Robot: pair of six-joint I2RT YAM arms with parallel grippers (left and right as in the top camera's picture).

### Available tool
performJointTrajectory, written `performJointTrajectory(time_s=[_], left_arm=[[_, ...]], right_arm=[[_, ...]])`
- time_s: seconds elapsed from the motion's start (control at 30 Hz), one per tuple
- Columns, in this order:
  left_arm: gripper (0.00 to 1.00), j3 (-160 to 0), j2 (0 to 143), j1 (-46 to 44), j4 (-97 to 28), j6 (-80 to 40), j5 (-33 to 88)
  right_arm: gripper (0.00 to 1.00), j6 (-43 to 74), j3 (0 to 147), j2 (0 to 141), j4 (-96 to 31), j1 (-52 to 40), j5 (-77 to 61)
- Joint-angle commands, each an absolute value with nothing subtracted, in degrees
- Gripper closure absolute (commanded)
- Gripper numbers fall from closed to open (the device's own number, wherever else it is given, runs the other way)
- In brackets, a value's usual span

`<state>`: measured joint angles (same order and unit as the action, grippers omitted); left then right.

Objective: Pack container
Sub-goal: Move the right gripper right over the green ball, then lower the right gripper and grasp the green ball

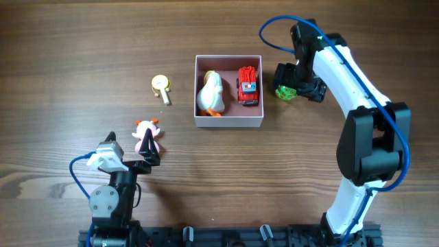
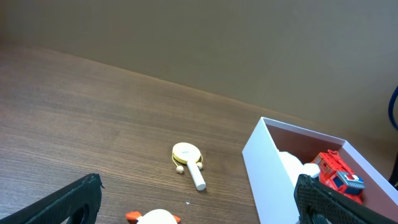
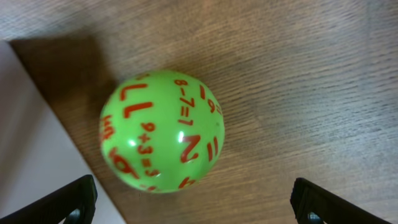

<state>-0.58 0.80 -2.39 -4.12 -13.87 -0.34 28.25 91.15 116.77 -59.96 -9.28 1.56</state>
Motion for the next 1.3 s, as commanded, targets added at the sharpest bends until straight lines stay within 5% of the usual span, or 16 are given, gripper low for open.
performJointTrajectory(time_s=[0.0, 0.87, 1.27], left_arm=[[0.00, -0.32, 0.43, -2.07, -4.16, -14.13, -0.49], [0.00, -0.32, 0.43, -2.07, -4.16, -14.13, -0.49], [0.00, -0.32, 0.43, -2.07, -4.16, -14.13, -0.49]], right_arm=[[0.00, 26.52, 89.34, 115.94, -58.63, -9.32, 1.69], [0.06, 22.06, 88.75, 121.03, -50.11, -9.30, -1.98], [0.65, 22.63, 88.82, 121.03, -50.65, -9.30, -2.00]])
